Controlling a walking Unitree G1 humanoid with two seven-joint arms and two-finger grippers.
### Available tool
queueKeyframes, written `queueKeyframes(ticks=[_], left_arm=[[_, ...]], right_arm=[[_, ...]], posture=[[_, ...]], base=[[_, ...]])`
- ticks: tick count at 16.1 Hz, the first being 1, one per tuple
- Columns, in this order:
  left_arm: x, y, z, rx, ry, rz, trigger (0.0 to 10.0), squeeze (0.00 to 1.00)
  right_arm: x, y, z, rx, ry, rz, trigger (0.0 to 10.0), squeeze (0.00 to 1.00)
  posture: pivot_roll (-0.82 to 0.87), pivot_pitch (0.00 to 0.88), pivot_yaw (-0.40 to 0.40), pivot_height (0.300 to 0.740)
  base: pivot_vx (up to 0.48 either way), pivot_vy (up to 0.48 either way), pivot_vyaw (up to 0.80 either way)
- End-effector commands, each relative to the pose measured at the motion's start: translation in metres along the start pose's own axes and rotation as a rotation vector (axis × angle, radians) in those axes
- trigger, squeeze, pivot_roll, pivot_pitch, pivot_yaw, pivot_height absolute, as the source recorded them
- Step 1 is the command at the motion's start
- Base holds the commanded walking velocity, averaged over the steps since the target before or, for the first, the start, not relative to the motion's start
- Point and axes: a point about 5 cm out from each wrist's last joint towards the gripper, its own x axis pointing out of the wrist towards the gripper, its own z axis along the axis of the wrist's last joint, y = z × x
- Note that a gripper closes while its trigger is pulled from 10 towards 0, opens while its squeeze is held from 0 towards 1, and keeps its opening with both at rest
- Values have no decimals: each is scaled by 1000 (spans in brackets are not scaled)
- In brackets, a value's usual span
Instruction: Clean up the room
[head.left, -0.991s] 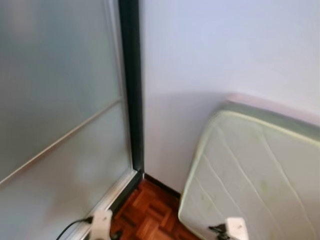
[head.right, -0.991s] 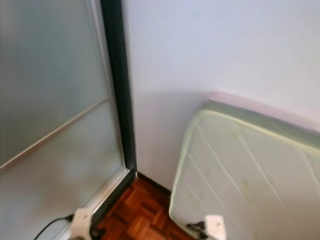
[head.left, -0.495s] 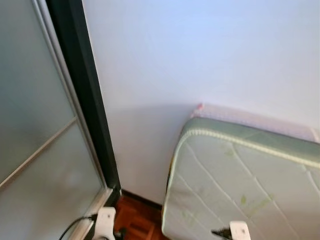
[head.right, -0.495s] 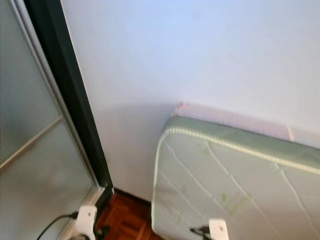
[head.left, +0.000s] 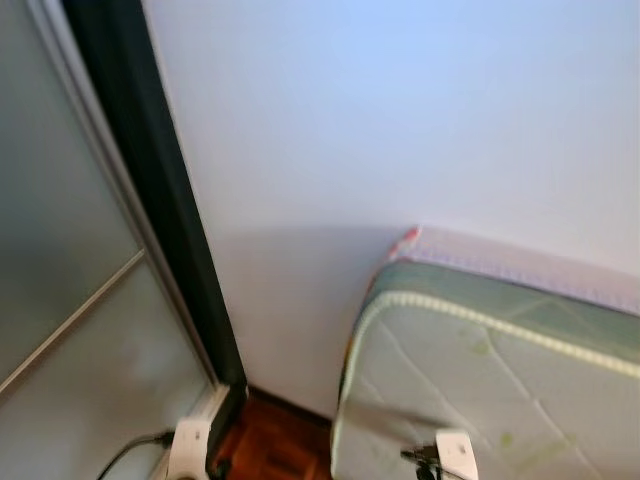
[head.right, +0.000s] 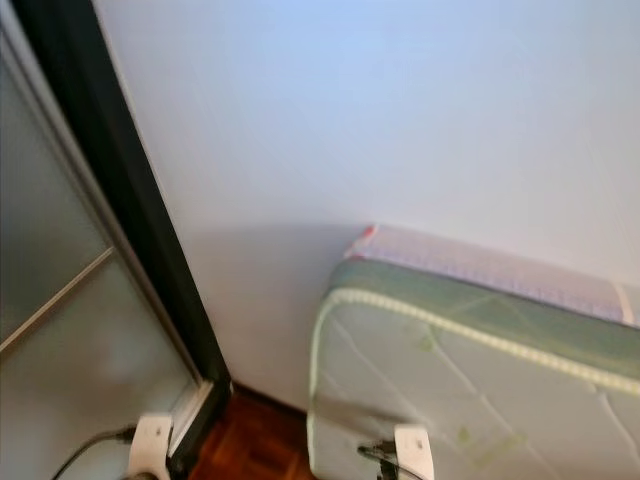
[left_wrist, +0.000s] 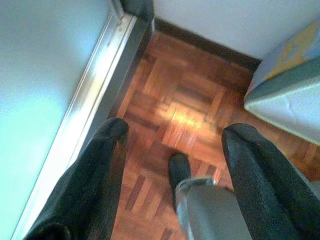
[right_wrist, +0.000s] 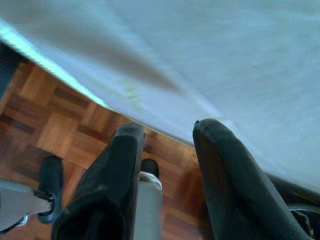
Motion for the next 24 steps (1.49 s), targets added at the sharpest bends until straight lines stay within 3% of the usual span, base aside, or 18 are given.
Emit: queueKeyframes(ticks=[1,24], left_arm=[[-1,-6,-9,-5,26,-15,10000,0],[-1,-7,-9,-5,24,-17,10000,0]], right_arm=[[-2,-8,-6,2,22,-22,10000,0],[-2,-8,-5,-4,12,-20,10000,0]], posture=[[-37,0,-52,740],[-38,0,-52,740]], base=[[0,0,0],[0,0,0]])
